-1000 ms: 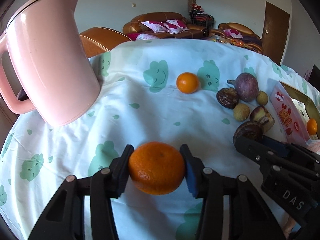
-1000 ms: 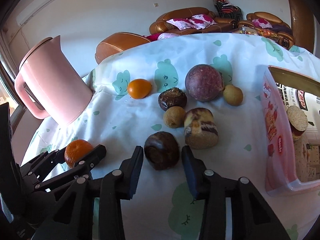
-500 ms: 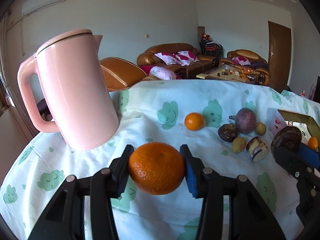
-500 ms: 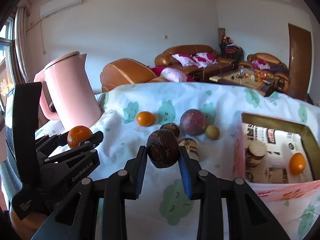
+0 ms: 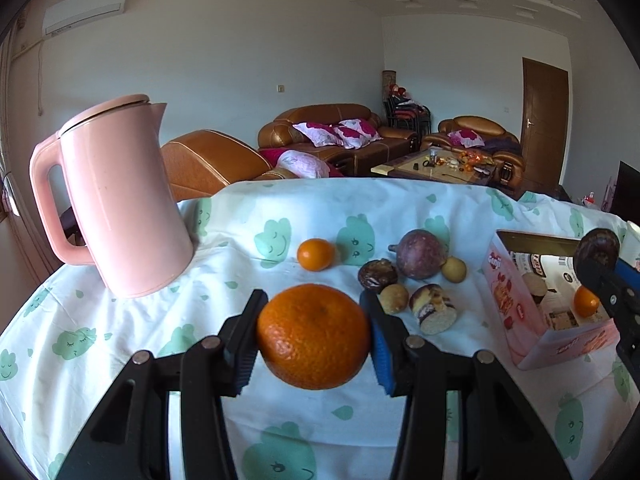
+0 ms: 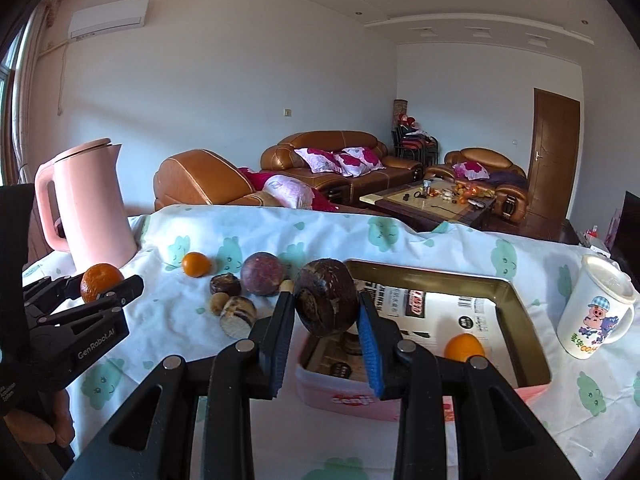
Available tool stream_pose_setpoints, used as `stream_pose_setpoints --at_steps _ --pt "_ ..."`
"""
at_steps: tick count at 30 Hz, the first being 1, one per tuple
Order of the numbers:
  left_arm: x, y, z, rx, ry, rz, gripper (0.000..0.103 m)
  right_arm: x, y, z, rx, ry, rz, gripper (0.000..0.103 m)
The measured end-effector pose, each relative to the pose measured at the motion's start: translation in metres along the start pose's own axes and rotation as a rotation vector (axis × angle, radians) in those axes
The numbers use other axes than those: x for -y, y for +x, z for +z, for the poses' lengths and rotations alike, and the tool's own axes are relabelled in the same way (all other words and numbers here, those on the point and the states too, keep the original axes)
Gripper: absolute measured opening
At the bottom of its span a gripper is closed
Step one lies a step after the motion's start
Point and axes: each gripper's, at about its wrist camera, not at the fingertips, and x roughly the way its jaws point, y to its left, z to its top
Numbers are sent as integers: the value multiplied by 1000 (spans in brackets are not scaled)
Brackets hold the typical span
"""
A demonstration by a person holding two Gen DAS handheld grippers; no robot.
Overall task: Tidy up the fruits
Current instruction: 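Release the dark fruit into the pink tin with the right tool while the left tool drops the orange in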
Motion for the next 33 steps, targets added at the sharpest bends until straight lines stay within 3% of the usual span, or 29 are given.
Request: stream_pose_setpoints --at_steps 6,17,25,33 --pt "46 -6 11 31 33 -59 49 43 0 2 9 25 -62 34" --pt "137 0 27 35 101 -179 49 117 21 1 -53 106 -142 34" --pt "177 21 27 -10 134 -208 49 135 40 -5 -117 93 -127 34" --pt "187 40 21 -66 162 -202 49 137 55 -9 -183 87 -60 34"
